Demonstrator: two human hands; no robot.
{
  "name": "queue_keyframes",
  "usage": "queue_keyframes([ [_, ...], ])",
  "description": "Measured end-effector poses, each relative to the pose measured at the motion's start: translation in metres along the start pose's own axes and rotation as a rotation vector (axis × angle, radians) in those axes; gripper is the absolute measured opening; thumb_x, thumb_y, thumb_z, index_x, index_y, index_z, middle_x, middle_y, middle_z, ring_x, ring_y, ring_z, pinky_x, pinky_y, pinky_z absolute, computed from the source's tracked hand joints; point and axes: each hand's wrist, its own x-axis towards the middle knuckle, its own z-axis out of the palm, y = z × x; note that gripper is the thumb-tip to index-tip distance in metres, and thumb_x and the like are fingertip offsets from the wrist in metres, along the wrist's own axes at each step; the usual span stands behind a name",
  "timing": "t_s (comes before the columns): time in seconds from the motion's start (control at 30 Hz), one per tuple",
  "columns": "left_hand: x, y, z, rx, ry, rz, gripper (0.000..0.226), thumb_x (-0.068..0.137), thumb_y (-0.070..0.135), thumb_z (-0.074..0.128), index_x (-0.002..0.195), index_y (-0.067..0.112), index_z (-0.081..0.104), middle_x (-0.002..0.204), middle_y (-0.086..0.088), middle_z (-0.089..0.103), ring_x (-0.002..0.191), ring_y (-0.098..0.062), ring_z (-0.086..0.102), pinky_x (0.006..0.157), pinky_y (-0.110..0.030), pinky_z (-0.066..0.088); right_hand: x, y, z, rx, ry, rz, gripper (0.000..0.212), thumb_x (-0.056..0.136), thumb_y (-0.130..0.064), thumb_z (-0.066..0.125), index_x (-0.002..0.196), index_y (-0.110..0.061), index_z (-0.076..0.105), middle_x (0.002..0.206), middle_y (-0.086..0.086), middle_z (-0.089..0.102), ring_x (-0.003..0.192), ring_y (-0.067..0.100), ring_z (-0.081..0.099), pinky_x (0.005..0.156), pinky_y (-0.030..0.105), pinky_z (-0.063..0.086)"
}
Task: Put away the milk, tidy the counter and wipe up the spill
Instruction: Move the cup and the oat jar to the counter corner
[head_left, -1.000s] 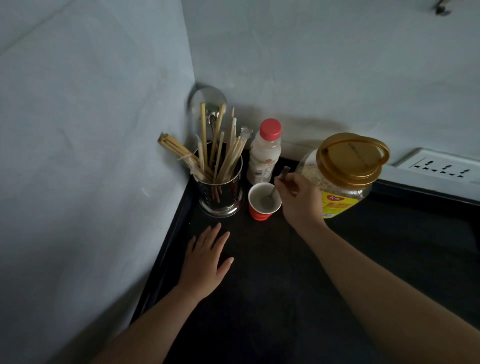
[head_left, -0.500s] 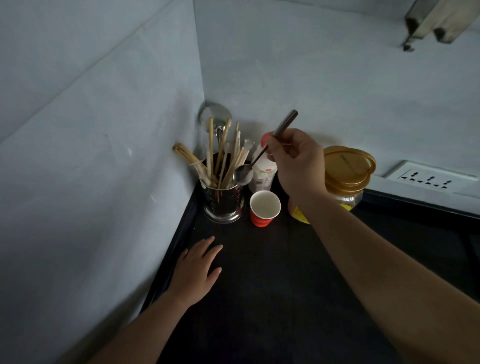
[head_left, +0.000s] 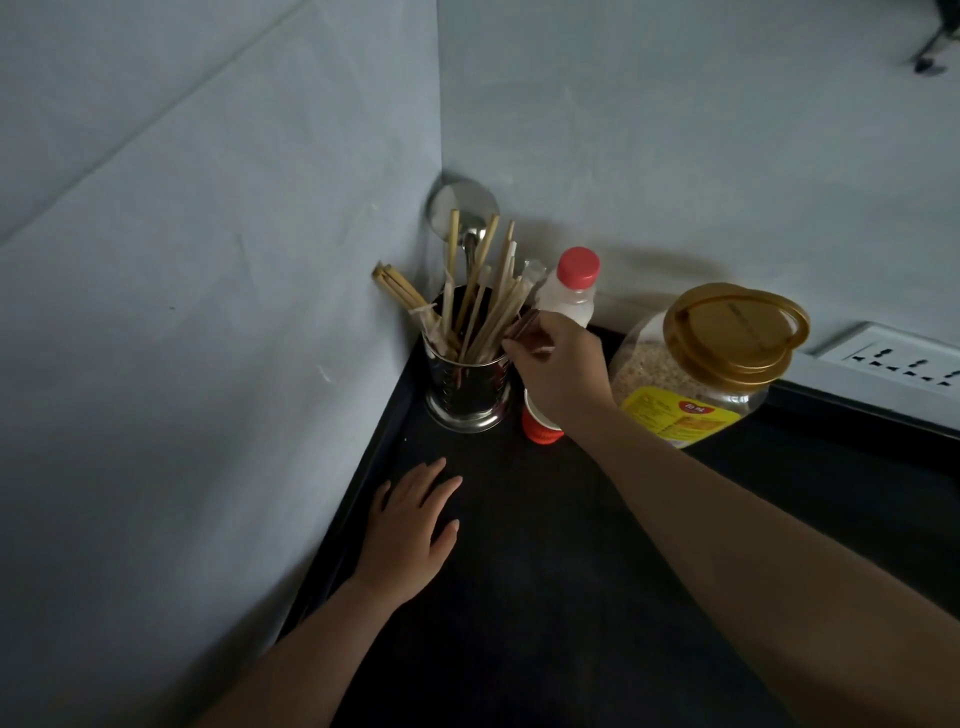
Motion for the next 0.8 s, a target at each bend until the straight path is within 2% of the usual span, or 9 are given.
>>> queue_keyframes([
  [0.07, 0.000, 0.000, 0.001, -0.011, 0.008, 0.004, 0.052, 0.090, 0.041, 0.040, 0.140, 0.033, 0.031, 0.155, 0.007, 0.020, 0.143, -0.013, 0.014, 0.111, -0.040, 0.008, -0.003, 0.001, 0.001, 0.021, 0.011, 0.008, 0.007, 0.081, -0.014, 0.066, 0.084, -0.017, 0.061, 0.081, -0.004, 0.063, 0.075, 0.004, 0.056, 0.064, 0.007, 0.042],
  [0.17, 0.000, 0.001, 0.000, -0.010, 0.008, 0.005, 0.051, 0.090, 0.040, 0.042, 0.140, 0.032, 0.033, 0.155, 0.007, 0.020, 0.142, -0.013, 0.015, 0.112, -0.041, 0.010, -0.013, 0.008, -0.003, 0.066, 0.036, 0.016, 0.016, 0.081, -0.017, 0.067, 0.096, -0.016, 0.061, 0.086, -0.007, 0.061, 0.079, 0.002, 0.057, 0.066, 0.004, 0.041],
  [0.27, 0.001, 0.002, -0.004, -0.006, -0.014, 0.001, 0.051, 0.091, 0.039, 0.045, 0.139, 0.031, 0.033, 0.154, 0.006, 0.021, 0.142, -0.013, 0.016, 0.113, -0.044, 0.015, -0.034, 0.025, -0.013, -0.024, -0.022, 0.101, 0.027, 0.084, -0.027, 0.063, 0.109, -0.018, 0.057, 0.098, -0.006, 0.060, 0.088, 0.007, 0.056, 0.067, 0.013, 0.040],
  [0.33, 0.003, 0.005, -0.009, -0.005, -0.036, 0.002, 0.050, 0.090, 0.038, 0.047, 0.138, 0.028, 0.036, 0.153, 0.003, 0.025, 0.141, -0.015, 0.020, 0.112, -0.045, 0.021, -0.053, 0.039, -0.020, -0.054, -0.079, 0.177, 0.031, 0.086, -0.032, 0.058, 0.114, -0.019, 0.053, 0.106, -0.004, 0.058, 0.094, 0.010, 0.056, 0.074, 0.021, 0.045],
  [0.4, 0.005, 0.011, -0.016, -0.010, -0.054, -0.001, 0.049, 0.091, 0.039, 0.048, 0.136, 0.024, 0.041, 0.150, -0.001, 0.030, 0.139, -0.017, 0.025, 0.111, -0.040, 0.028, -0.074, 0.051, -0.029, -0.065, -0.120, 0.236, 0.030, 0.088, -0.036, 0.055, 0.114, -0.020, 0.052, 0.108, -0.002, 0.058, 0.096, 0.011, 0.057, 0.081, 0.029, 0.049],
  [0.57, -0.018, 0.050, -0.033, -0.109, -0.045, 0.047, 0.042, 0.091, 0.036, 0.050, 0.131, 0.022, 0.047, 0.137, 0.003, 0.047, 0.128, -0.012, 0.041, 0.103, -0.026, 0.035, -0.136, 0.065, -0.060, -0.081, -0.188, 0.375, 0.037, 0.091, -0.044, 0.046, 0.122, -0.023, 0.049, 0.116, -0.007, 0.054, 0.100, 0.007, 0.052, 0.083, 0.023, 0.040],
  [0.73, -0.073, 0.114, -0.032, -0.398, -0.079, -0.052, 0.037, 0.090, 0.037, 0.051, 0.125, 0.028, 0.051, 0.125, 0.016, 0.051, 0.115, 0.000, 0.046, 0.092, -0.018, 0.036, -0.213, 0.076, -0.093, -0.018, -0.196, 0.443, 0.037, 0.092, -0.044, 0.042, 0.123, -0.024, 0.049, 0.118, -0.008, 0.054, 0.104, 0.006, 0.052, 0.086, 0.023, 0.041],
  [0.8, -0.098, 0.141, -0.025, -0.519, -0.098, -0.113, 0.029, 0.090, 0.034, 0.053, 0.118, 0.030, 0.056, 0.121, 0.016, 0.055, 0.111, 0.000, 0.051, 0.085, -0.013, 0.036, -0.249, 0.084, -0.109, 0.026, -0.173, 0.495, 0.035, 0.093, -0.044, 0.041, 0.122, -0.025, 0.050, 0.114, -0.010, 0.055, 0.101, 0.005, 0.053, 0.084, 0.023, 0.043],
])
